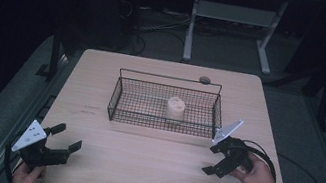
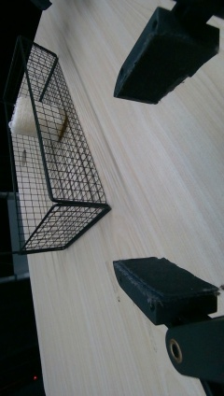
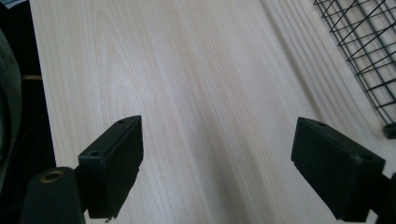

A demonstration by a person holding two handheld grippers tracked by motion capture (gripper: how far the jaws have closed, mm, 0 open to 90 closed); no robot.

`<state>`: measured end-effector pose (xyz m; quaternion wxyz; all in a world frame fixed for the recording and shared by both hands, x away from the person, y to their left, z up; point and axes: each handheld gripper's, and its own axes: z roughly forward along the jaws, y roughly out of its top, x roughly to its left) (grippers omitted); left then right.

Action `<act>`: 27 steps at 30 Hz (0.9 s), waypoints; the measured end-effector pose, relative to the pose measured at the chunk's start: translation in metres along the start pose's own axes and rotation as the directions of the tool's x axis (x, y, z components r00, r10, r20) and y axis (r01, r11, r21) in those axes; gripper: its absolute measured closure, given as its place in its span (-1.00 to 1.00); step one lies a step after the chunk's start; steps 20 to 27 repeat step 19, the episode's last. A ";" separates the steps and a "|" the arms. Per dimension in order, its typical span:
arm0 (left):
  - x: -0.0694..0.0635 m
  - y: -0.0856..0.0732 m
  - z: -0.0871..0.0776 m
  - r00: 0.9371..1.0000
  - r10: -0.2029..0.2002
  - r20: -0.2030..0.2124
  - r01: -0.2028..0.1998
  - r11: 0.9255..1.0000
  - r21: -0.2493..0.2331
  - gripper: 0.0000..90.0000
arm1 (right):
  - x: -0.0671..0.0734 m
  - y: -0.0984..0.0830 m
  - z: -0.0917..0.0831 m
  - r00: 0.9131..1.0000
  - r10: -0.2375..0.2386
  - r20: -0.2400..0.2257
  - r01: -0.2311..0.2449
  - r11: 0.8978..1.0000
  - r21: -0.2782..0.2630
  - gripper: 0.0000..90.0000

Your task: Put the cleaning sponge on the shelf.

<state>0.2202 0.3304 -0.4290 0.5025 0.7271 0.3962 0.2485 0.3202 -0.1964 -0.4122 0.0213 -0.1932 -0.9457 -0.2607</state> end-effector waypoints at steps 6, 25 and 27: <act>0.000 0.000 0.000 1.000 0.000 0.001 0.000 1.000 0.002 -0.69 | 0.005 -0.005 0.001 1.000 -0.001 -0.002 0.001 1.000 -0.009 -0.63; 0.000 0.000 0.001 1.000 0.003 0.003 -0.003 1.000 0.003 -0.69 | 0.011 -0.016 0.006 1.000 -0.006 -0.001 0.006 0.999 -0.033 -0.64; 0.000 0.000 0.001 1.000 0.003 0.003 -0.003 1.000 0.003 -0.69 | 0.011 -0.016 0.006 1.000 -0.006 -0.001 0.006 0.999 -0.033 -0.64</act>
